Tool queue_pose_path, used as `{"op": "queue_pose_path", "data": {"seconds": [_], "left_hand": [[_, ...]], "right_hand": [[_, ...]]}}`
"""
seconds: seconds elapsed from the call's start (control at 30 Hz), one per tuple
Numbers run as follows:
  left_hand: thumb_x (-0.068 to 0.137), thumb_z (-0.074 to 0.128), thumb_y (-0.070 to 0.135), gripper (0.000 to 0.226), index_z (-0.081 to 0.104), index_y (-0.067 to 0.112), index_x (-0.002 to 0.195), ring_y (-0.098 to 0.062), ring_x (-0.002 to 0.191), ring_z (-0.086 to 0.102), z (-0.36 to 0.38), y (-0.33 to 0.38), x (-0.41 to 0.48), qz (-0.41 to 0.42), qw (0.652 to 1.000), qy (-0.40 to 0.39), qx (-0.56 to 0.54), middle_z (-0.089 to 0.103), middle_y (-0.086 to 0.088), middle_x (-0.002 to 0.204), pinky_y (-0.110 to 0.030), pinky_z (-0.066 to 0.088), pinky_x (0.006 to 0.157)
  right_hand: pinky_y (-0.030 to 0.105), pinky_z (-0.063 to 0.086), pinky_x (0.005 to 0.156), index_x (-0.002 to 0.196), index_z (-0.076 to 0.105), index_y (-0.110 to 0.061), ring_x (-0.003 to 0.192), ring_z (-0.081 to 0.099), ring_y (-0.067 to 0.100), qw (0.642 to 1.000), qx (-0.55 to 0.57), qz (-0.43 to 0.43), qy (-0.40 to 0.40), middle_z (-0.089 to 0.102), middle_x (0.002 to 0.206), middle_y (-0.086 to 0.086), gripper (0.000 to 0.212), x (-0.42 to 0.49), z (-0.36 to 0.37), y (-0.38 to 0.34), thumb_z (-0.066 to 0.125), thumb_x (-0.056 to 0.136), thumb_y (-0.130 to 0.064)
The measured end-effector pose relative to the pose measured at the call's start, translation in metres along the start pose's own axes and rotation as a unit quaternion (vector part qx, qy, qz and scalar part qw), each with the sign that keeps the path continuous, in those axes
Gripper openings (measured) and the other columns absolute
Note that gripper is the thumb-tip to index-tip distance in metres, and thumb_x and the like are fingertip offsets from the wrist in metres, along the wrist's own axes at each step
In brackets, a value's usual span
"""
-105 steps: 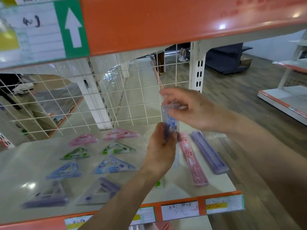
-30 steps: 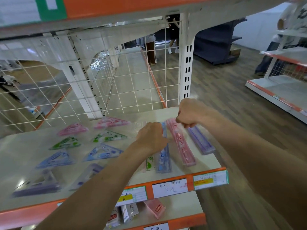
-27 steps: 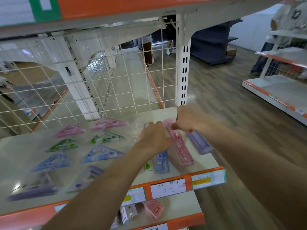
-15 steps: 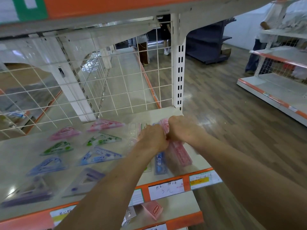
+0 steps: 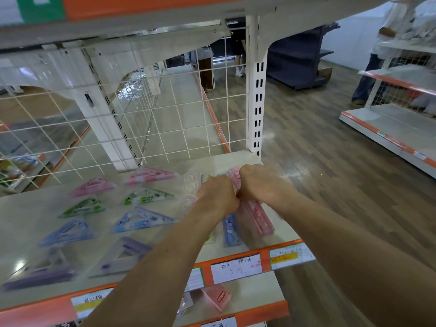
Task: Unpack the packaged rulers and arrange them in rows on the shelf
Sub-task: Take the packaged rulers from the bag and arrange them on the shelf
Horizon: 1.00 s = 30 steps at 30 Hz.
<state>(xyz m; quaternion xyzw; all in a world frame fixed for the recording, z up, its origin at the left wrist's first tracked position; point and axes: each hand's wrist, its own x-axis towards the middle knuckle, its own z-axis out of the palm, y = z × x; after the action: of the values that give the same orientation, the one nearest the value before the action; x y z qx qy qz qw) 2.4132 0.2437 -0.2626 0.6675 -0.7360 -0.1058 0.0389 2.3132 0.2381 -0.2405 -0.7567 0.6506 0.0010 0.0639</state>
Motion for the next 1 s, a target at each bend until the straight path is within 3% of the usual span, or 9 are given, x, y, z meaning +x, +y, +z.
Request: {"op": "queue_pose_path", "data": {"seconds": [0.13,0.2,0.3,0.37,0.47,0.63,0.8,0.9,1.0], "left_hand": [[0.085,0.06,0.028,0.02,0.058,0.012,0.099,-0.026,0.094,0.058,-0.014,-0.003,-0.003,0.002,1.0,0.001,0.013,0.058,-0.003,0.097,-0.03,0.045,0.073],[0.088,0.058,0.026,0.013,0.052,0.015,0.089,-0.026,0.091,0.056,-0.025,-0.004,-0.002,0.004,0.999,0.024,0.037,0.055,-0.003,0.096,-0.03,0.038,0.069],[0.09,0.056,0.021,0.013,0.058,0.015,0.102,-0.026,0.101,0.058,-0.03,0.0,0.003,0.012,0.998,0.042,0.047,0.059,-0.004,0.113,-0.03,0.036,0.071],[0.091,0.055,0.022,0.025,0.058,0.016,0.114,-0.025,0.107,0.057,-0.03,0.003,0.007,0.013,0.998,0.035,0.044,0.058,-0.004,0.12,-0.03,0.037,0.074],[0.091,0.055,0.026,0.031,0.057,0.017,0.12,-0.025,0.108,0.057,-0.028,0.006,0.01,0.018,0.999,0.028,0.039,0.058,-0.004,0.123,-0.029,0.037,0.075],[0.09,0.055,0.031,0.03,0.059,0.016,0.115,-0.024,0.104,0.057,-0.025,0.005,0.012,0.02,0.999,0.02,0.026,0.059,-0.003,0.118,-0.03,0.038,0.075],[0.091,0.055,0.035,0.031,0.059,0.015,0.114,-0.023,0.102,0.058,-0.024,0.004,0.013,0.022,0.999,0.027,0.019,0.061,-0.003,0.117,-0.029,0.038,0.074],[0.091,0.054,0.036,0.031,0.06,0.015,0.114,-0.023,0.1,0.058,-0.024,0.003,0.013,0.022,0.999,0.026,0.017,0.061,-0.003,0.116,-0.029,0.038,0.073],[0.091,0.055,0.036,0.033,0.059,0.014,0.116,-0.024,0.102,0.058,-0.022,0.003,0.014,0.022,0.999,0.021,0.013,0.061,-0.004,0.118,-0.029,0.039,0.075]], "right_hand": [[0.023,0.044,0.055,0.091,0.061,-0.004,0.08,0.065,0.029,0.998,0.06,0.015,-0.006,0.06,0.082,0.011,0.016,0.002,-0.019,0.017,0.058,0.091,-0.021],[0.031,0.056,0.06,0.081,0.058,-0.006,0.066,0.068,0.027,0.992,0.119,0.038,0.005,0.061,0.078,0.01,0.016,0.007,-0.036,0.037,0.061,0.087,-0.021],[0.032,0.056,0.059,0.069,0.052,-0.014,0.06,0.062,0.025,0.991,0.119,0.052,0.009,0.059,0.076,0.006,0.019,0.0,-0.051,0.058,0.06,0.087,-0.015],[0.025,0.043,0.054,0.066,0.036,-0.019,0.067,0.052,0.022,0.994,0.096,0.048,-0.015,0.049,0.074,0.001,0.034,-0.007,-0.045,0.062,0.061,0.088,-0.02],[0.022,0.037,0.052,0.07,0.03,-0.02,0.075,0.047,0.02,0.992,0.094,0.069,-0.047,0.037,0.068,-0.005,0.041,-0.011,-0.026,0.06,0.065,0.085,-0.033],[0.032,0.052,0.078,0.065,0.036,-0.018,0.081,0.063,0.028,0.996,0.03,0.07,-0.043,0.05,0.081,0.002,0.041,-0.007,-0.015,0.053,0.066,0.08,-0.04],[0.03,0.044,0.073,0.091,0.044,-0.013,0.091,0.064,0.029,0.997,0.006,0.071,-0.029,0.06,0.1,0.008,0.033,-0.007,-0.015,0.049,0.066,0.082,-0.035],[0.029,0.042,0.07,0.092,0.043,-0.012,0.082,0.06,0.028,0.997,0.004,0.073,-0.036,0.063,0.104,0.008,0.032,-0.008,-0.015,0.049,0.066,0.083,-0.033],[0.029,0.042,0.072,0.084,0.042,-0.012,0.089,0.064,0.028,0.996,0.006,0.076,-0.036,0.064,0.104,0.009,0.031,-0.009,-0.015,0.049,0.066,0.083,-0.033]]}}
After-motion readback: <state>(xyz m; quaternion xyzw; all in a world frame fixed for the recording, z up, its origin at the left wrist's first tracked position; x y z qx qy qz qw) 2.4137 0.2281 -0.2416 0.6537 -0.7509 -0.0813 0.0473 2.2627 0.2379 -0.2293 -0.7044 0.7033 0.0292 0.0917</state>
